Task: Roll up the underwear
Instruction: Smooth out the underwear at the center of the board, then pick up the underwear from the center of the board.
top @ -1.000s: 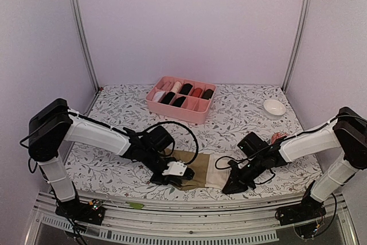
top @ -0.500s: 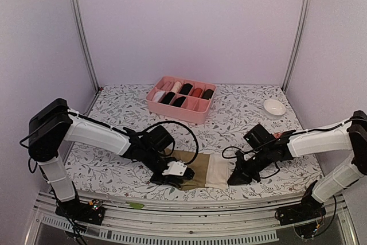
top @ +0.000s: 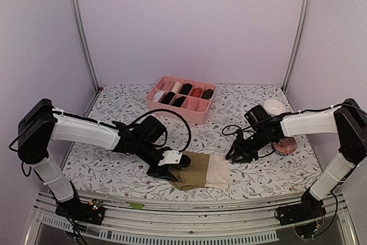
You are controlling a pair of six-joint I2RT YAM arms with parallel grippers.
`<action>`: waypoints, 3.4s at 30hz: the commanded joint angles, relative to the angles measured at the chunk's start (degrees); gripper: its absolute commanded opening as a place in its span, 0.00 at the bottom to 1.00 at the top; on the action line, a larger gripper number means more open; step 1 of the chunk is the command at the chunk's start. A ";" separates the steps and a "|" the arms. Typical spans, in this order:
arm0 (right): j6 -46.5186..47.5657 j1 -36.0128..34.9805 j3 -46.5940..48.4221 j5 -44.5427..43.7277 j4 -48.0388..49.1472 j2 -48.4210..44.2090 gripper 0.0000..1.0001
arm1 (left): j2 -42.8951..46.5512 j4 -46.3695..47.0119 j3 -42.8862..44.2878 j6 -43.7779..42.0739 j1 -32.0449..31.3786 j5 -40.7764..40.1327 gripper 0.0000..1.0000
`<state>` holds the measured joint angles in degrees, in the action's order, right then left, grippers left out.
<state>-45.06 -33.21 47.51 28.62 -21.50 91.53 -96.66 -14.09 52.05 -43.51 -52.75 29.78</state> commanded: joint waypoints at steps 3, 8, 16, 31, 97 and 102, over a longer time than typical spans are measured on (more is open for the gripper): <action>13.89 -0.01 7.69 -3.44 -4.08 5.23 0.45 | 2.67 1.31 -0.20 6.82 6.67 3.97 0.47; 25.07 -0.61 12.92 -7.62 -8.57 8.40 0.53 | 3.31 2.10 -0.13 8.85 10.50 4.59 0.47; 33.02 -4.07 16.14 -15.09 -14.53 10.93 0.53 | 3.17 2.68 0.28 8.51 12.53 4.50 0.47; 33.28 -4.38 21.26 -26.26 -18.44 21.35 0.37 | 2.27 3.28 0.49 7.98 13.82 1.53 0.46; -19.45 -12.93 -23.18 4.14 16.59 -19.46 0.34 | 12.35 8.88 -10.74 8.20 1.52 -1.45 0.34; -28.51 -13.19 -29.04 2.73 28.25 -19.55 0.33 | 13.14 9.26 -11.14 8.82 1.57 -2.57 0.34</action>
<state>-62.13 -45.87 21.80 33.34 -6.07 72.05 -84.47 -6.48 41.67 -36.29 -50.89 28.18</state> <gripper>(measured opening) 0.341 0.344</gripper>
